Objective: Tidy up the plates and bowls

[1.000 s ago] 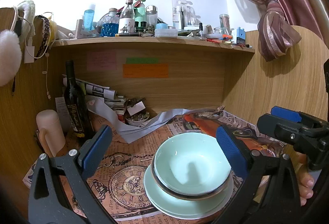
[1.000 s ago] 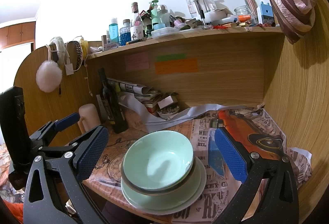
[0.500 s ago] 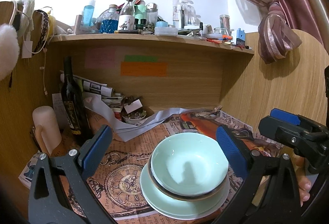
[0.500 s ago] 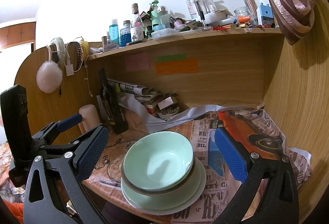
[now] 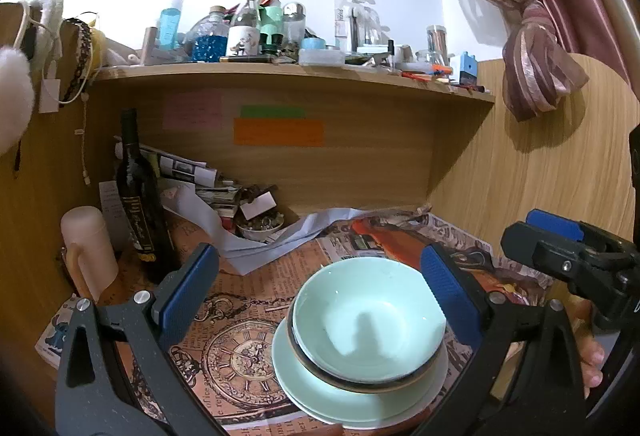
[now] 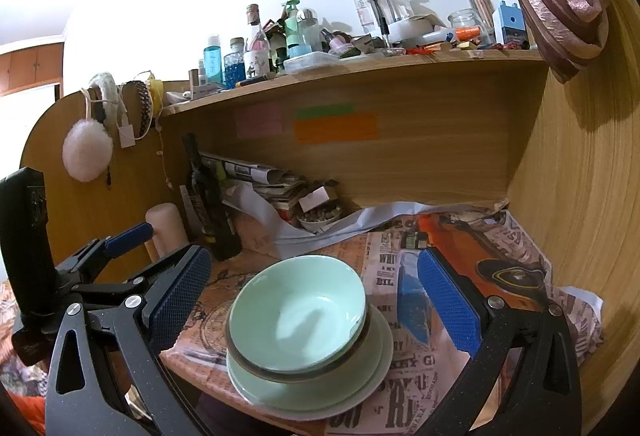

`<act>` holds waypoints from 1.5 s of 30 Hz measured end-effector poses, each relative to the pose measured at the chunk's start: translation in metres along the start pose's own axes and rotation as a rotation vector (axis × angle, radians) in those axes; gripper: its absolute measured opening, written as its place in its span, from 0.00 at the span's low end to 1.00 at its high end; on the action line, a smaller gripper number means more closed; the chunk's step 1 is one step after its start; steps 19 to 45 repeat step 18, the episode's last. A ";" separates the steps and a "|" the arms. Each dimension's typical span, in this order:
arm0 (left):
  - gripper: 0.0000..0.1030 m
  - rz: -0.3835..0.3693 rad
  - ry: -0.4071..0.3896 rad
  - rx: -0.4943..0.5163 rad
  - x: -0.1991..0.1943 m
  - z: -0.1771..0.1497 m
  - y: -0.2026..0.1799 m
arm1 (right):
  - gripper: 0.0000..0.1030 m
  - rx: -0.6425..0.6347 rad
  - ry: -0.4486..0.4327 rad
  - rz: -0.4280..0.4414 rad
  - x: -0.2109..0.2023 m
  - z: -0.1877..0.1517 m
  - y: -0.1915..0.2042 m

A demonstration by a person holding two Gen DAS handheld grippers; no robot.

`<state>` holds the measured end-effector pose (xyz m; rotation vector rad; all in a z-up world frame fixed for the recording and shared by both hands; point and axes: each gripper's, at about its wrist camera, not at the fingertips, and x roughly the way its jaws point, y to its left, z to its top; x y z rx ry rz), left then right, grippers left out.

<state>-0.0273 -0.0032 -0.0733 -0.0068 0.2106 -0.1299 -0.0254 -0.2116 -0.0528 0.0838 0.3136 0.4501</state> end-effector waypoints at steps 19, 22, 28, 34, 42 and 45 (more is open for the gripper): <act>1.00 0.001 0.030 -0.025 0.012 0.001 0.003 | 1.00 0.000 0.016 0.004 0.008 0.000 -0.005; 1.00 0.001 0.030 -0.025 0.012 0.001 0.003 | 1.00 0.000 0.016 0.004 0.008 0.000 -0.005; 1.00 0.001 0.030 -0.025 0.012 0.001 0.003 | 1.00 0.000 0.016 0.004 0.008 0.000 -0.005; 1.00 0.001 0.030 -0.025 0.012 0.001 0.003 | 1.00 0.000 0.016 0.004 0.008 0.000 -0.005; 1.00 0.001 0.030 -0.025 0.012 0.001 0.003 | 1.00 0.000 0.016 0.004 0.008 0.000 -0.005; 1.00 0.001 0.030 -0.025 0.012 0.001 0.003 | 1.00 0.000 0.016 0.004 0.008 0.000 -0.005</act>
